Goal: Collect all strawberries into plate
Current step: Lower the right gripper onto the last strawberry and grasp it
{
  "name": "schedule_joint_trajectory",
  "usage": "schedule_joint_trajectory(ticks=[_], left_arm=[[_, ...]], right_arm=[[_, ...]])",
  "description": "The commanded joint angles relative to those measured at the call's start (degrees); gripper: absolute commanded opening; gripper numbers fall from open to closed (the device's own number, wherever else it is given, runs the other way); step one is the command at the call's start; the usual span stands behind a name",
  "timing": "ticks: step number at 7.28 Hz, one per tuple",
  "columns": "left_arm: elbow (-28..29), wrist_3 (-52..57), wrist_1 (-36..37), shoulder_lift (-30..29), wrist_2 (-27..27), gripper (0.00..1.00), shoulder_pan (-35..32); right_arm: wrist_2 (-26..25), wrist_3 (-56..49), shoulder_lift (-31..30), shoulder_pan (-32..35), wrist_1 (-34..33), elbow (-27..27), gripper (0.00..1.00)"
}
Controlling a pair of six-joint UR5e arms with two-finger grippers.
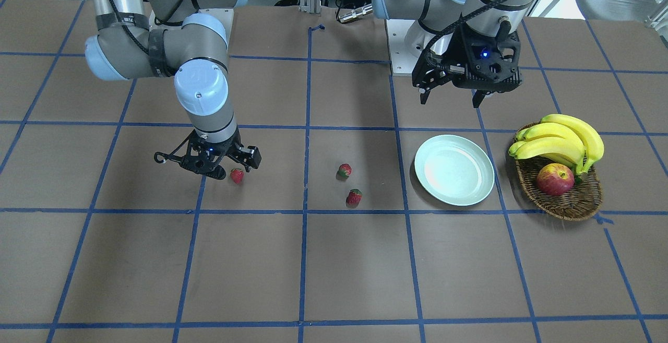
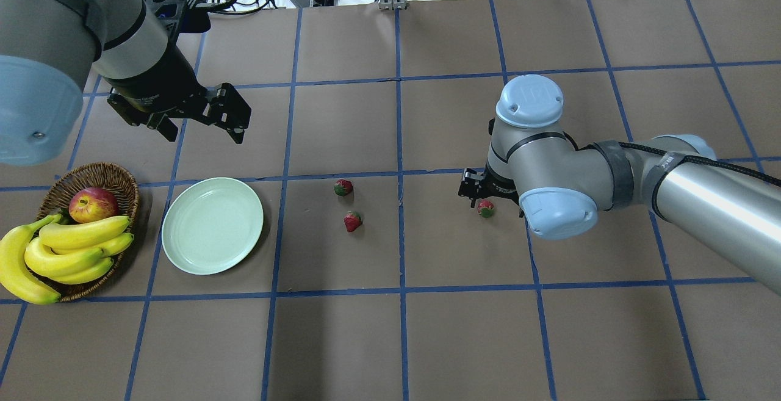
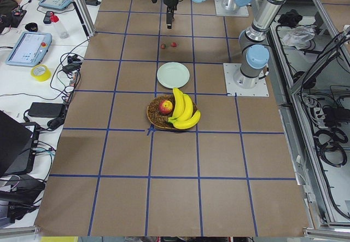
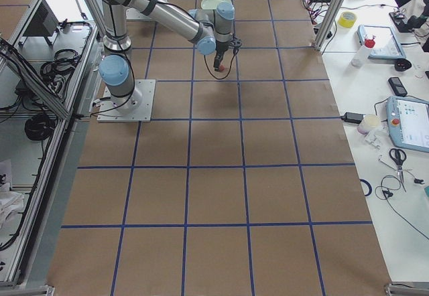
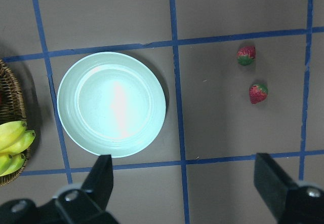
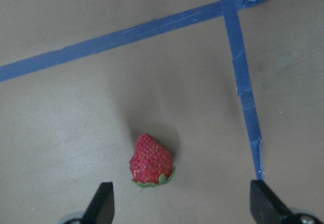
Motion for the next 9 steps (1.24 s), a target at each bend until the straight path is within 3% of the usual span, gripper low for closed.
schedule_joint_trajectory(ticks=[1, 3, 4, 6, 7, 9], left_arm=[[0.0, 0.0, 0.0, 0.07, 0.0, 1.0, 0.0], [-0.09, 0.0, -0.09, 0.07, 0.0, 1.0, 0.0], [-0.09, 0.0, -0.09, -0.01, 0.0, 1.0, 0.0], [-0.61, -0.17, 0.26, -0.01, 0.0, 1.0, 0.0], [-0.88, -0.09, 0.53, -0.01, 0.0, 1.0, 0.0], [-1.14, -0.09, 0.88, -0.01, 0.0, 1.0, 0.0]], right_arm=[[2.86, -1.18, 2.02, -0.4, -4.14, 0.3, 0.91], [2.87, -1.09, 3.79, -0.22, -5.65, 0.55, 0.87], [2.87, -1.09, 3.88, -0.22, -5.47, 0.3, 0.68], [2.87, -0.39, 3.53, -0.22, -5.12, -0.14, 0.14], [2.87, -0.3, 3.44, -0.22, -5.12, -0.14, 0.05], [4.7, 3.88, 3.0, 0.48, -4.51, -1.97, 0.05]])
